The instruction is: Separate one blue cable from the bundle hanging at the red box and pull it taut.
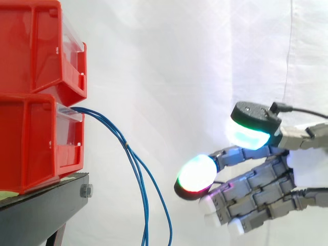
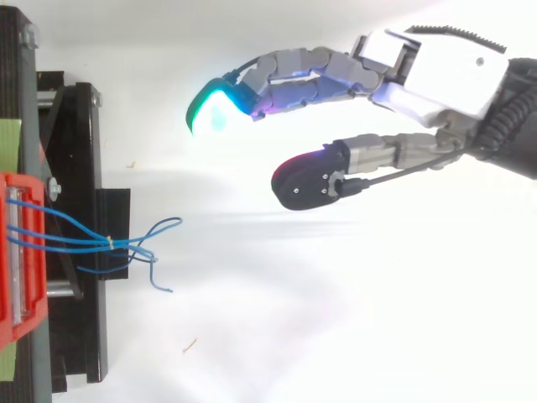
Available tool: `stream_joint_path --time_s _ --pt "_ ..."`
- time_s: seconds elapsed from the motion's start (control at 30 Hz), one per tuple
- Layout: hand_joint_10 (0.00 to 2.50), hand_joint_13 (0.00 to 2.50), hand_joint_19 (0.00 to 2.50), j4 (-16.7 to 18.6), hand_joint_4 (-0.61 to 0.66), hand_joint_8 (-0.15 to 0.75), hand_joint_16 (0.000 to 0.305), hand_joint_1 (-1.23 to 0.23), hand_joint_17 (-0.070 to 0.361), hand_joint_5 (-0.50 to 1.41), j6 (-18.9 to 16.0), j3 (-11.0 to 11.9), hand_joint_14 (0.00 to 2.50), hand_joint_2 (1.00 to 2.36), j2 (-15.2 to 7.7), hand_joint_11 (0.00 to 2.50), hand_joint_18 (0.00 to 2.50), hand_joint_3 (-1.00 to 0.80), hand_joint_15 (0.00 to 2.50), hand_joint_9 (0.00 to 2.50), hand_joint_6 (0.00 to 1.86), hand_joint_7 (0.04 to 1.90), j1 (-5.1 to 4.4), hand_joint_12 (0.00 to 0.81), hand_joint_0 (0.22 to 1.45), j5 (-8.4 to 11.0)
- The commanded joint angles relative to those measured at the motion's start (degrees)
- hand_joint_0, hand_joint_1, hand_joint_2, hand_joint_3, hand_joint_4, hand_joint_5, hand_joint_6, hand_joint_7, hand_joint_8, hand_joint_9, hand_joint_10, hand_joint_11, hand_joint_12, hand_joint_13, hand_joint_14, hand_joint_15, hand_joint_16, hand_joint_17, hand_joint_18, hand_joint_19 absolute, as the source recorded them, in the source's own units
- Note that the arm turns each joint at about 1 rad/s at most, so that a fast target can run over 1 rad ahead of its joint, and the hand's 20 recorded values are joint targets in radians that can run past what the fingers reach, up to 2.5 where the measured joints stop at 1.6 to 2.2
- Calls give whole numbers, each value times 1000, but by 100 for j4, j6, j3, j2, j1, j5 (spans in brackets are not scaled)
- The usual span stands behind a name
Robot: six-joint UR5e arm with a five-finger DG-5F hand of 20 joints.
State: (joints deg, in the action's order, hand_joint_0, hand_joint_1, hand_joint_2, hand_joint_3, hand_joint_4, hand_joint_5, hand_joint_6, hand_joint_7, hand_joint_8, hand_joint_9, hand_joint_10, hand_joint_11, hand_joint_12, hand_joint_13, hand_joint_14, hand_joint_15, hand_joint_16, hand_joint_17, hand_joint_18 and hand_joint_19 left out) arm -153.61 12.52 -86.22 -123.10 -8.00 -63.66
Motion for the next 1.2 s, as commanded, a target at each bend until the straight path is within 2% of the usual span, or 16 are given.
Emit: stream_joint_path --time_s 0.0,0.03,0.13,0.23,0.33,0.73,0.83,0.9,0.93,1.03,1.17 --pt "7 508 372 -11 192 241 46 -573 103 -218 -320 193 10 1002 -338 225 406 -472 257 576 502 758 44 327 505 -15" --pt "8 509 368 -107 192 240 46 -571 103 -218 -558 307 10 1002 -470 232 407 -472 258 575 502 758 62 328 504 -15" --pt "7 511 369 -248 192 240 46 -570 103 -217 -733 413 11 1002 -514 220 408 -473 261 574 502 755 71 329 505 -24" --pt "8 511 375 -230 191 241 46 -570 103 -217 -549 527 9 1002 -514 226 408 -473 270 577 502 756 62 329 505 -33" --pt "8 520 378 -195 193 240 46 -569 103 -217 -426 527 12 1002 -514 246 413 -474 280 580 502 758 62 329 506 -42" --pt "9 547 386 25 197 244 46 -566 104 -215 -294 536 10 1003 -514 260 434 -471 298 598 502 758 62 336 507 -51" --pt "9 560 393 104 195 244 47 -566 105 -215 -294 527 11 1002 -522 277 446 -471 315 601 502 760 62 337 508 -130" --pt "10 571 392 192 197 244 47 -565 106 -215 -294 527 11 1002 -522 279 449 -470 322 608 502 760 62 340 508 -253" --pt "9 571 392 271 197 244 47 -564 106 -215 -320 527 11 1002 -619 283 450 -472 322 607 502 759 62 340 508 -376" --pt "10 573 389 455 199 243 47 -563 106 -214 -479 554 11 1002 -786 288 453 -470 330 609 502 760 80 340 508 -543" --pt "9 578 400 464 200 246 48 -563 108 -213 -505 589 11 1002 -777 290 458 -470 327 617 502 760 9 342 508 -543"
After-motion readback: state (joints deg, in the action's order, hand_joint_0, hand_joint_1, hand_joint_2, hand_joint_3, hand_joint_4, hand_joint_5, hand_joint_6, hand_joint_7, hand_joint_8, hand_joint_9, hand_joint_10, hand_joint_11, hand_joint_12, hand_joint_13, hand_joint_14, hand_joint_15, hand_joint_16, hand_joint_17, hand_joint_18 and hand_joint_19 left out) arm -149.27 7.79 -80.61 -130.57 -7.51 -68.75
